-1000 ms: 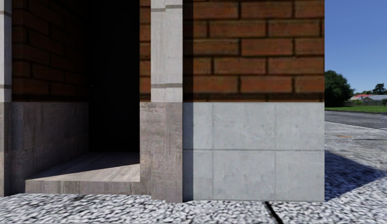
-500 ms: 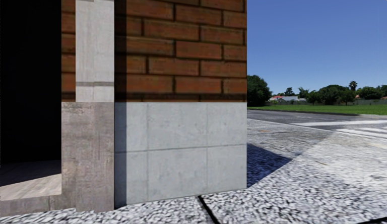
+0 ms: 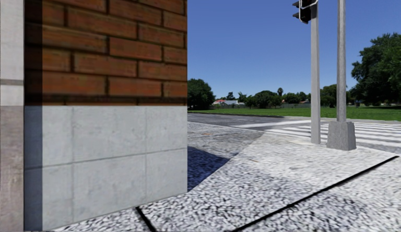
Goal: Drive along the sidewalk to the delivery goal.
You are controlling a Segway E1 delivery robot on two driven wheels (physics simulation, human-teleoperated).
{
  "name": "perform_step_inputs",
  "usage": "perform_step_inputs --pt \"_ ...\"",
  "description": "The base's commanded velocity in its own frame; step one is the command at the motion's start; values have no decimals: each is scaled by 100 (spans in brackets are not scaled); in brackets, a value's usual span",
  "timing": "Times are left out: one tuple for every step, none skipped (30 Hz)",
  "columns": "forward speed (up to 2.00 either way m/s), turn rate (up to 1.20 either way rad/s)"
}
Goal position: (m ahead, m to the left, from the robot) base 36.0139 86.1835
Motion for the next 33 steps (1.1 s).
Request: perform_step_inputs --pt "0 -74" --pt "0 -74" --pt "0 -74" --pt "0 -74" --pt "51 -74" --pt "51 -74" --pt "69 -71" --pt "77 -69" --pt "80 -69" --pt "80 -69" --pt "80 -69" --pt "80 -69" --pt "80 -69" --pt "80 -69" --pt "80 -69" --pt "80 -69" --pt "80 -69" --pt "80 -69" --pt "80 -69" --pt "80 -69" --pt "80 -63" --pt "80 -47" --pt "80 -47" --pt "80 0" --pt "81 0" --pt "81 0" --pt "81 0" --pt "81 0" --pt "81 0" --pt "81 0" --pt "81 6" --pt "81 13" --pt "81 13"
